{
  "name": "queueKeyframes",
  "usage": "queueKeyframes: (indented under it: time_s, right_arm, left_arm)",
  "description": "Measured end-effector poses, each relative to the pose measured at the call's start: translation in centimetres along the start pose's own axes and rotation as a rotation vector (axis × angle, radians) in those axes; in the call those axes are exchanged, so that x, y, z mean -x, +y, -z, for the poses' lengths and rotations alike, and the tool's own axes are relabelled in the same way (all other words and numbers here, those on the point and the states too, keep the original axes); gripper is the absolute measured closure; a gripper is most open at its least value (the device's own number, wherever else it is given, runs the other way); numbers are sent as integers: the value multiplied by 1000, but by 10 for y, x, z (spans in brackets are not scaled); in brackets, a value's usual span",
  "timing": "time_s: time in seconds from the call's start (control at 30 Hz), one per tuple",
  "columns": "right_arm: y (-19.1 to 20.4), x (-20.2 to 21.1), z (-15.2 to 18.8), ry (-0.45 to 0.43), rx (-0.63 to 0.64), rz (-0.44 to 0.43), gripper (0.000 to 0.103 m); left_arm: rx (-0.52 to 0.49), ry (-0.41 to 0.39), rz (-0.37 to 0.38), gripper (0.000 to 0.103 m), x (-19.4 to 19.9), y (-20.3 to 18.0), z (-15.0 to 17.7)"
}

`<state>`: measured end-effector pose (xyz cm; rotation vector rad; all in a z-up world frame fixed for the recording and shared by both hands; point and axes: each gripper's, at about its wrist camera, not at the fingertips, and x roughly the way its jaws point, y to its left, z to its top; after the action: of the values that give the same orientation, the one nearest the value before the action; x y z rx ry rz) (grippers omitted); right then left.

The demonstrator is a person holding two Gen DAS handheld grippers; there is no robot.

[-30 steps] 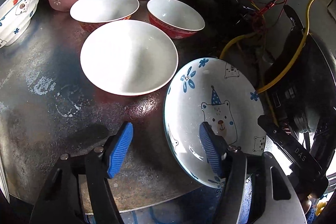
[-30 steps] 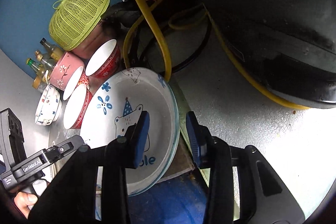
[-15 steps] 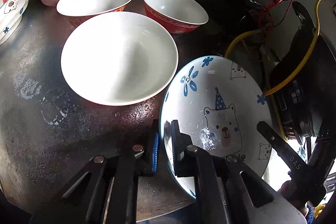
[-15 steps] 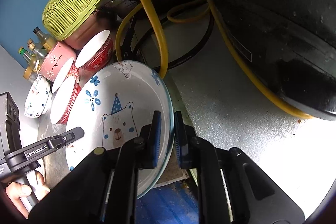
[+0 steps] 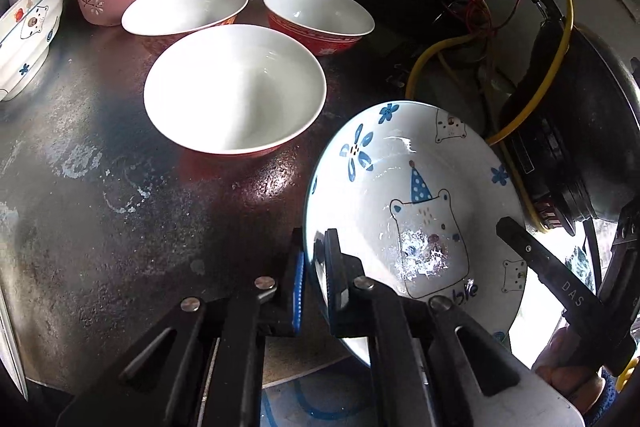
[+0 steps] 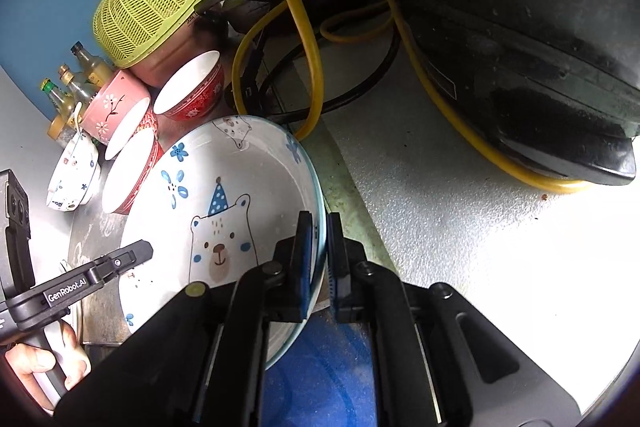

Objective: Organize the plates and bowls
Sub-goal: 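Carry the bear plate with both tools over the plate stack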

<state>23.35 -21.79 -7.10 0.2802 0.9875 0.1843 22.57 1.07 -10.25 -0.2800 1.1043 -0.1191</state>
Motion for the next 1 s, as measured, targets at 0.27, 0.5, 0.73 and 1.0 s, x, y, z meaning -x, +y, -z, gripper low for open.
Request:
queueKeyframes:
  time_s: [0.27, 0.5, 0.73, 1.0]
  right_arm:
    - [19, 19, 9, -18, 24, -11, 95]
    - [46, 31, 15, -36, 63, -36, 95]
    - [82, 37, 22, -44, 114, -72, 95]
    - [130, 36, 34, -26, 188, -118, 95]
  left_arm:
    - [7, -30, 2, 97, 32, 18, 13]
    - [31, -75, -10, 97, 61, 30, 17]
    - [72, -118, -34, 97, 85, 56, 21]
    - [140, -161, -73, 97, 118, 99, 38]
